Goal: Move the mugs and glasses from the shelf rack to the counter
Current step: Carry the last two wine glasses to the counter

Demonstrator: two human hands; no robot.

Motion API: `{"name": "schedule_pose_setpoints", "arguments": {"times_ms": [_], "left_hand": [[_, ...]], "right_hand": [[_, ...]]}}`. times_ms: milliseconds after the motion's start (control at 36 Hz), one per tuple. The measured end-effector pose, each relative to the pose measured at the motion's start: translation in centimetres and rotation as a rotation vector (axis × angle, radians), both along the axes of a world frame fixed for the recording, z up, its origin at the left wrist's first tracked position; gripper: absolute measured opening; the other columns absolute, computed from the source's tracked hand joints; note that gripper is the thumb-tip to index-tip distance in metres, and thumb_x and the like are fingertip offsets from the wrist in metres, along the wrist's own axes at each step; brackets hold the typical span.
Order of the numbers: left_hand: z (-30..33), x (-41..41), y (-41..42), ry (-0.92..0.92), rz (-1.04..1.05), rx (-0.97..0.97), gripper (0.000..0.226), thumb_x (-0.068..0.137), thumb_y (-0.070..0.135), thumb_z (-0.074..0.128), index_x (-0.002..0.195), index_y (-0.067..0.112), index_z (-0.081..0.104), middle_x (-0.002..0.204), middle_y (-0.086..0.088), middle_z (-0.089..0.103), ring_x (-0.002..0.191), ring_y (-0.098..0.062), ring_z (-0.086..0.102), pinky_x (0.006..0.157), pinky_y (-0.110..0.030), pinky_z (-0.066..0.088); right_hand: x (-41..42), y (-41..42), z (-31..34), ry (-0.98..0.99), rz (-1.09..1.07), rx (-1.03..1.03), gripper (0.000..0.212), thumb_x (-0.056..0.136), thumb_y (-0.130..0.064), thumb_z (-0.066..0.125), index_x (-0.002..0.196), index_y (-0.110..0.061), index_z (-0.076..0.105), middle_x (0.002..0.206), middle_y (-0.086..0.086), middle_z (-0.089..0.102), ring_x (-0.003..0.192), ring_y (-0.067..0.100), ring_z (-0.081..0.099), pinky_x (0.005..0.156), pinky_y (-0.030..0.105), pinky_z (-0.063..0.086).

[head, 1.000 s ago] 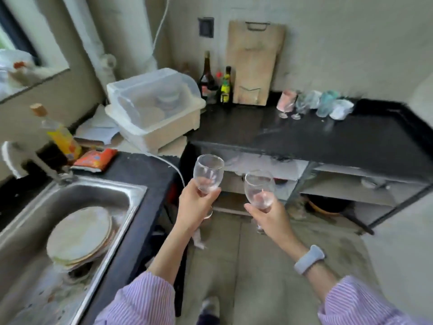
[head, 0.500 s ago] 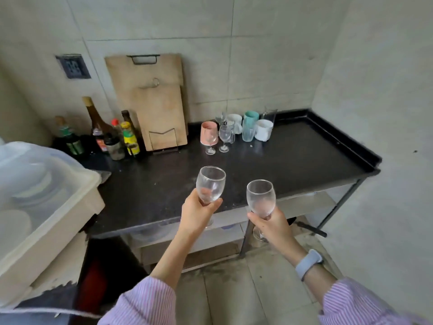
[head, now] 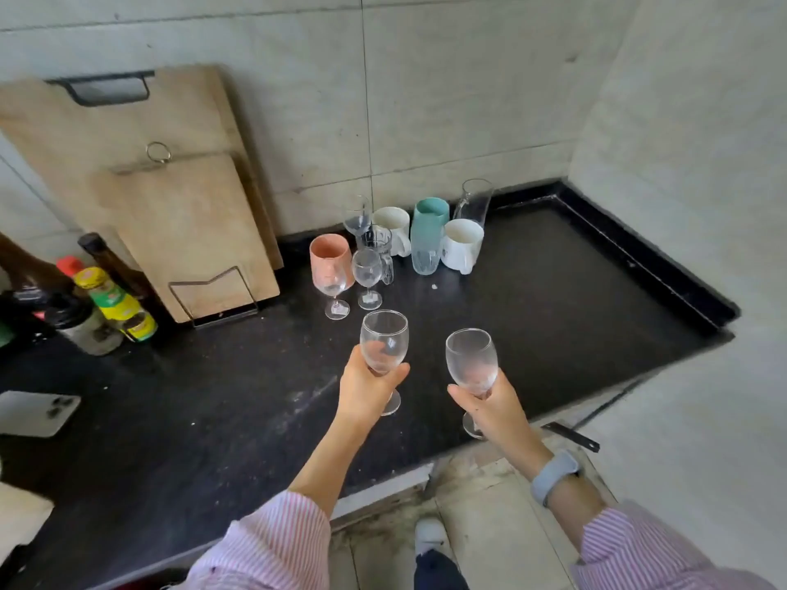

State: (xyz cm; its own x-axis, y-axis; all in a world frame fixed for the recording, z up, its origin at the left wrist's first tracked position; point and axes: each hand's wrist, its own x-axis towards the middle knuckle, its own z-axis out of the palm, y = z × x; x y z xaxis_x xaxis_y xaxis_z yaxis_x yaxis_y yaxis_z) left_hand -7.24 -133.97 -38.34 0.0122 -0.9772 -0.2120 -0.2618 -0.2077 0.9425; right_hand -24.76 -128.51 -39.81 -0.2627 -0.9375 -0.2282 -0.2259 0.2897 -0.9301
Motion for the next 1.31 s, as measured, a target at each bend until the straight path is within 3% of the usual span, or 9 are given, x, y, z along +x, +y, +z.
{"name": "schedule_pose_setpoints", "arguments": {"times_ms": [139, 278, 389, 528, 611, 694, 917, 1194, 1306], "left_hand": [[-2.9, -3.1, -7.0, 0.022, 0.055, 0.042, 0.038, 0.074, 0.019, 0.073, 0.107, 0.025, 0.053, 0.098, 0.003, 0.064, 0.09, -0.015, 0.062, 0.079, -0.027, 0.048], [-5.7, -5.9, -12.6, 0.004, 0.125, 0.091, 0.034, 0.072, 0.02, 0.075, 0.098, 0.029, 0.055, 0.092, 0.005, 0.067, 0.087, -0.015, 0.064, 0.079, -0.029, 0.051], [-7.8, -7.4, -15.8, -0.039, 0.175, 0.135, 0.041, 0.071, 0.023, 0.077, 0.106, 0.018, 0.057, 0.1, -0.003, 0.068, 0.091, -0.019, 0.064, 0.085, -0.035, 0.052], [-9.5, -8.6, -18.8, -0.117, 0.209, 0.142, 0.039, 0.069, 0.027, 0.078, 0.102, 0.018, 0.059, 0.096, -0.001, 0.069, 0.082, -0.011, 0.062, 0.074, -0.025, 0.047], [-10.3, -9.1, -20.1, -0.163, 0.239, 0.11, 0.037, 0.068, 0.03, 0.078, 0.098, 0.019, 0.059, 0.098, -0.003, 0.066, 0.088, -0.017, 0.062, 0.079, -0.031, 0.05], [-10.8, -9.6, -21.2, -0.19, 0.232, 0.08, 0.044, 0.069, 0.031, 0.078, 0.107, 0.017, 0.059, 0.105, -0.007, 0.063, 0.095, -0.021, 0.059, 0.086, -0.037, 0.051], [-11.6, -10.7, -23.3, -0.109, 0.258, 0.067, 0.043, 0.071, 0.027, 0.077, 0.108, 0.025, 0.056, 0.104, 0.001, 0.064, 0.087, -0.01, 0.059, 0.072, -0.015, 0.044], [-12.0, -11.4, -25.3, -0.125, 0.285, 0.054, 0.045, 0.073, 0.024, 0.076, 0.113, 0.02, 0.056, 0.11, -0.006, 0.063, 0.099, -0.019, 0.06, 0.091, -0.036, 0.05], [-12.1, -11.9, -25.5, -0.112, 0.312, 0.063, 0.038, 0.075, 0.026, 0.074, 0.109, 0.019, 0.057, 0.109, -0.006, 0.063, 0.095, -0.015, 0.06, 0.083, -0.027, 0.048]], "right_hand": [[-2.8, -8.2, -3.0, -0.012, 0.052, 0.038, 0.026, 0.077, -0.024, 0.07, 0.094, -0.03, 0.05, 0.088, -0.004, 0.063, 0.077, 0.007, 0.061, 0.056, 0.008, 0.046], [-5.0, -15.0, -5.2, 0.071, 0.118, 0.078, 0.039, 0.076, -0.027, 0.071, 0.109, -0.017, 0.052, 0.102, 0.008, 0.063, 0.095, 0.022, 0.06, 0.085, 0.038, 0.052], [-5.9, -19.2, -6.7, 0.16, 0.146, 0.058, 0.042, 0.074, -0.029, 0.074, 0.108, -0.015, 0.055, 0.101, 0.008, 0.064, 0.096, 0.027, 0.06, 0.087, 0.048, 0.051], [-6.6, -22.9, -8.7, 0.123, 0.152, 0.055, 0.047, 0.074, -0.031, 0.074, 0.112, -0.02, 0.051, 0.112, 0.003, 0.058, 0.104, 0.019, 0.057, 0.087, 0.031, 0.049], [-6.6, -24.5, -9.6, 0.091, 0.156, 0.088, 0.051, 0.075, -0.032, 0.073, 0.118, -0.022, 0.048, 0.117, 0.001, 0.057, 0.104, 0.015, 0.057, 0.089, 0.031, 0.051], [-6.6, -25.8, -10.0, 0.083, 0.144, 0.096, 0.056, 0.076, -0.034, 0.072, 0.123, -0.023, 0.045, 0.121, -0.002, 0.054, 0.106, 0.009, 0.053, 0.085, 0.017, 0.042], [-6.9, -28.3, -10.2, 0.022, 0.163, 0.1, 0.055, 0.079, -0.03, 0.069, 0.125, -0.013, 0.046, 0.124, 0.01, 0.057, 0.113, 0.022, 0.055, 0.101, 0.039, 0.046], [-7.7, -30.3, -10.4, 0.095, 0.041, 0.099, 0.046, 0.082, -0.029, 0.066, 0.122, -0.013, 0.049, 0.117, 0.008, 0.06, 0.108, 0.021, 0.057, 0.095, 0.032, 0.046], [-7.4, -30.7, -10.4, 0.139, 0.017, 0.096, 0.035, 0.085, -0.025, 0.063, 0.115, -0.009, 0.055, 0.112, 0.011, 0.063, 0.104, 0.022, 0.059, 0.092, 0.032, 0.047]]}}
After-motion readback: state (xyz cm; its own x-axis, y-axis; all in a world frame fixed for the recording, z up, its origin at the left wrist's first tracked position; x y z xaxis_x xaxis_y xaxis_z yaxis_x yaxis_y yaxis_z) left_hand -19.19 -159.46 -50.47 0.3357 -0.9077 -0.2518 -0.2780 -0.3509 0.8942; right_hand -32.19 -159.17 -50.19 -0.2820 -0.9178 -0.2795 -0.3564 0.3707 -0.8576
